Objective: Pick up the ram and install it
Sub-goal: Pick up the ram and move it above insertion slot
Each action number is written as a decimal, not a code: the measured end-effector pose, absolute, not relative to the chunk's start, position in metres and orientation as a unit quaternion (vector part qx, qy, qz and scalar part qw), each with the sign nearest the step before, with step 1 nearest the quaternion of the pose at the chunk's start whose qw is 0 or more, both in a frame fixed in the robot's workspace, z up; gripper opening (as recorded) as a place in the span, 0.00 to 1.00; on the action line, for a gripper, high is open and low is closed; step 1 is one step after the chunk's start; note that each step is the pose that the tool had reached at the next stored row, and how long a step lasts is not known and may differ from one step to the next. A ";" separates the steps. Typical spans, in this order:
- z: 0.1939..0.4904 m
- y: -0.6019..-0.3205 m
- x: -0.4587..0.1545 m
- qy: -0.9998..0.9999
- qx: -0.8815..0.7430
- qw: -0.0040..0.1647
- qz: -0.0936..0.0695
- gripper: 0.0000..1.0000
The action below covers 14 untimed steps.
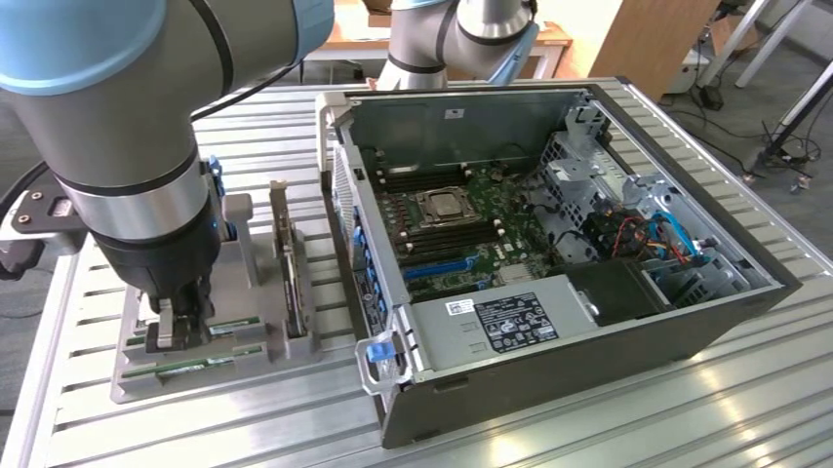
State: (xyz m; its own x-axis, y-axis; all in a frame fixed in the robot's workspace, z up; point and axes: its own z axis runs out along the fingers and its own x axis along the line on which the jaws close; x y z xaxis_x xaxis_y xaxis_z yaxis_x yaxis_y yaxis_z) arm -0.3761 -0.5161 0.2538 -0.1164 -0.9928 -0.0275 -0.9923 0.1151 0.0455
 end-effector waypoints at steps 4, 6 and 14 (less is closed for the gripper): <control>0.252 -0.517 -0.376 -0.747 0.665 0.005 -0.026 0.36; 0.251 -0.517 -0.376 -0.747 0.665 0.005 -0.026 0.36; 0.250 -0.517 -0.376 -0.747 0.665 0.005 -0.026 0.36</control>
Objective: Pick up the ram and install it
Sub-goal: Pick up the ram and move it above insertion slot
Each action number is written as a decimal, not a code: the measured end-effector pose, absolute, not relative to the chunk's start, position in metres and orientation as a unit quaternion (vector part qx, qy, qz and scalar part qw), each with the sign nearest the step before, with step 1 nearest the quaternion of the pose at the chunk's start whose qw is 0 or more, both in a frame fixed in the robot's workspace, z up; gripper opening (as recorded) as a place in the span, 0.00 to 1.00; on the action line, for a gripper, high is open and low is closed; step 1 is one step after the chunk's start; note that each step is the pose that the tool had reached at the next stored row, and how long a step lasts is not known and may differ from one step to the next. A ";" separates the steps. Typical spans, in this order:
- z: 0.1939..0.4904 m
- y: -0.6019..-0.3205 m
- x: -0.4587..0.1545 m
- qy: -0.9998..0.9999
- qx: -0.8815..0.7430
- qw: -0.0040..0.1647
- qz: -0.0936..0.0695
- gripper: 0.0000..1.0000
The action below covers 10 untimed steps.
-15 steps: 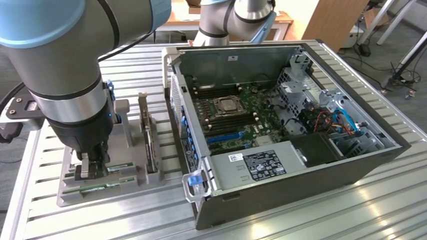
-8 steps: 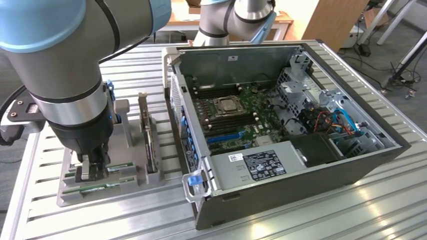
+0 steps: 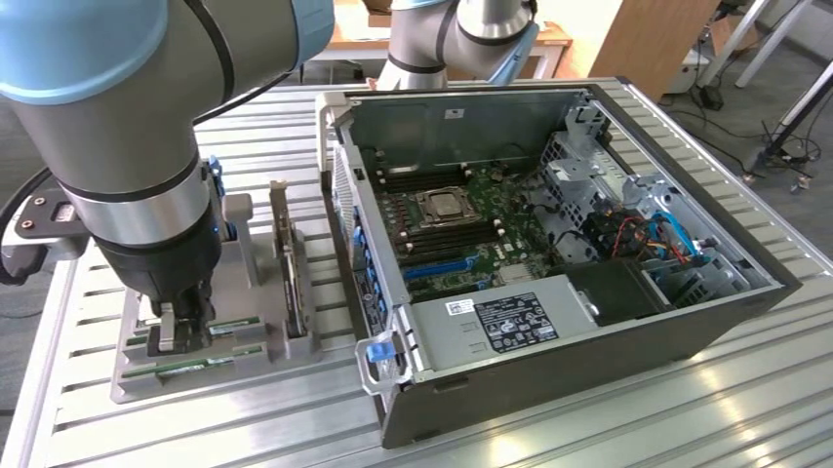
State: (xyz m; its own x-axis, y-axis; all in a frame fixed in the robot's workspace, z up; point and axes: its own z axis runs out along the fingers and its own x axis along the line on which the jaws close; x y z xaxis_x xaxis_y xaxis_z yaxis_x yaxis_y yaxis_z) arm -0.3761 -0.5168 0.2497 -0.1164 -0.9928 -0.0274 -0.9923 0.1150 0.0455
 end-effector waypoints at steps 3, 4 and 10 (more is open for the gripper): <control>0.248 -0.517 -0.376 -0.747 0.665 0.005 -0.026 0.36; 0.247 -0.517 -0.376 -0.747 0.665 0.005 -0.026 0.36; 0.242 -0.517 -0.376 -0.747 0.665 0.005 -0.026 0.36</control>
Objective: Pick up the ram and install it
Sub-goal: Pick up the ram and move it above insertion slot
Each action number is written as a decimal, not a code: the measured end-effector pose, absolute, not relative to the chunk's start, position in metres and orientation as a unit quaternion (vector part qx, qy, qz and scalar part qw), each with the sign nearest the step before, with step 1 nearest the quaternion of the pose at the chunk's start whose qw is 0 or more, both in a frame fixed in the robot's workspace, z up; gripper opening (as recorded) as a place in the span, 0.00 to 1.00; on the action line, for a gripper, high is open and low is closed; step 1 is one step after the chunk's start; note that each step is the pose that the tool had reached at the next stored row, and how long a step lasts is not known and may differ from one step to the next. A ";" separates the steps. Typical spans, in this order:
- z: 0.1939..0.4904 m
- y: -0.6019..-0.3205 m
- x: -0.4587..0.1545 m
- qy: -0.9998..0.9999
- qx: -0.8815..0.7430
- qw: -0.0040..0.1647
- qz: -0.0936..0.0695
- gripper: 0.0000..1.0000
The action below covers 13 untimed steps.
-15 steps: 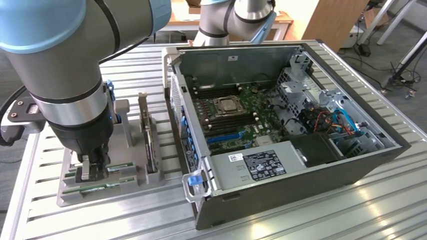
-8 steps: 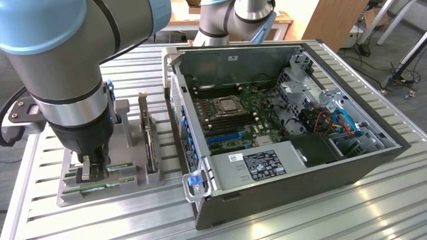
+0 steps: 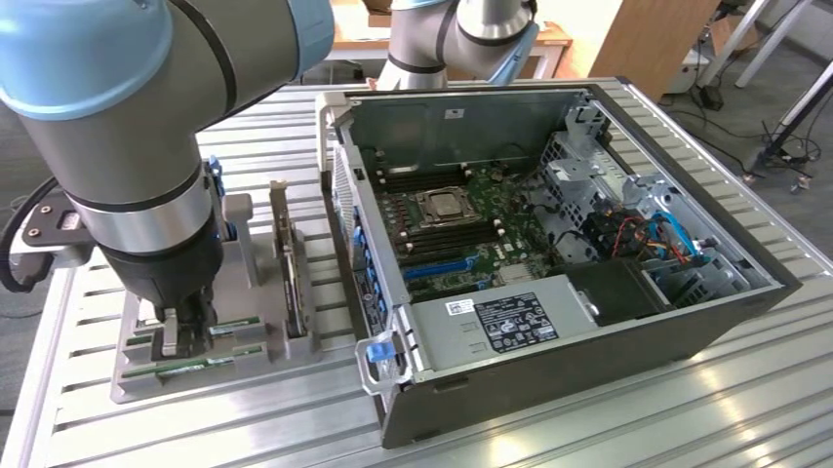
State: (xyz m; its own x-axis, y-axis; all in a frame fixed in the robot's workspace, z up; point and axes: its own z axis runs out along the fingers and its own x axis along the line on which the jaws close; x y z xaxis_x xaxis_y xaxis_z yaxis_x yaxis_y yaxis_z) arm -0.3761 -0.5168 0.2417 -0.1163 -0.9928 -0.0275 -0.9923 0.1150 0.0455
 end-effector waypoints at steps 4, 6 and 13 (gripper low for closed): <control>0.241 -0.517 -0.376 -0.747 0.665 0.005 -0.026 0.36; 0.240 -0.518 -0.376 -0.747 0.665 0.005 -0.026 0.36; 0.240 -0.522 -0.376 -0.747 0.665 0.005 -0.026 0.36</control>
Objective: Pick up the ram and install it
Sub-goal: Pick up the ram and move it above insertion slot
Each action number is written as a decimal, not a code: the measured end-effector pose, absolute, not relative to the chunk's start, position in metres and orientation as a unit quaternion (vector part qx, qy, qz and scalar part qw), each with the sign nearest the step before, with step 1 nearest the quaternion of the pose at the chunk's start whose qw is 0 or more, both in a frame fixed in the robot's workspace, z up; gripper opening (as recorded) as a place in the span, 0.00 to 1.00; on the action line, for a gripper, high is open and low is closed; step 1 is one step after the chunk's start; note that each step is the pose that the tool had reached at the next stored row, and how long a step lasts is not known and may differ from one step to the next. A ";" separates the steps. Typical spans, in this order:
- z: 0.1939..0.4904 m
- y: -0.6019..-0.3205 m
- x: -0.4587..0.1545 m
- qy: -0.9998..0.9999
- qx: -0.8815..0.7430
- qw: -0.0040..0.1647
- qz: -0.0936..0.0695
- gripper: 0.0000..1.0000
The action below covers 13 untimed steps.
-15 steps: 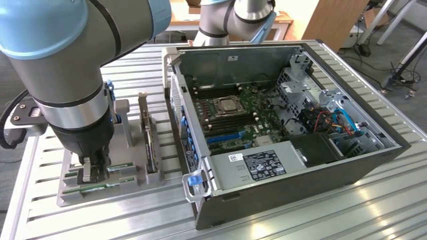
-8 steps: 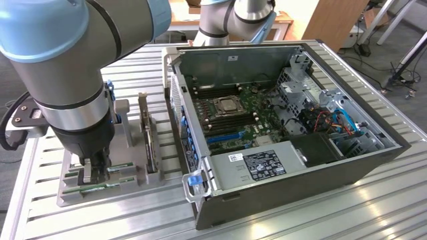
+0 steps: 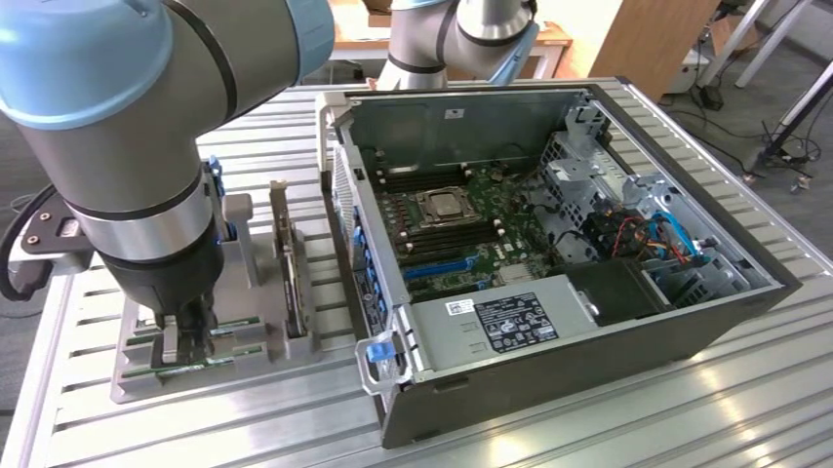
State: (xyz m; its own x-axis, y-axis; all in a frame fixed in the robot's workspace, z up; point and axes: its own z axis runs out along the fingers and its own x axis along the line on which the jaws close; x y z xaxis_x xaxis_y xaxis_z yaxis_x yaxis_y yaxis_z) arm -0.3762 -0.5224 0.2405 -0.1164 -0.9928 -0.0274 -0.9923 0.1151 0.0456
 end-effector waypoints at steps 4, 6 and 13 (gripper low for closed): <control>0.238 -0.523 -0.376 -0.747 0.665 0.005 -0.026 0.36; 0.237 -0.523 -0.376 -0.747 0.665 0.005 -0.026 0.36; 0.231 -0.523 -0.376 -0.747 0.665 0.005 -0.026 0.36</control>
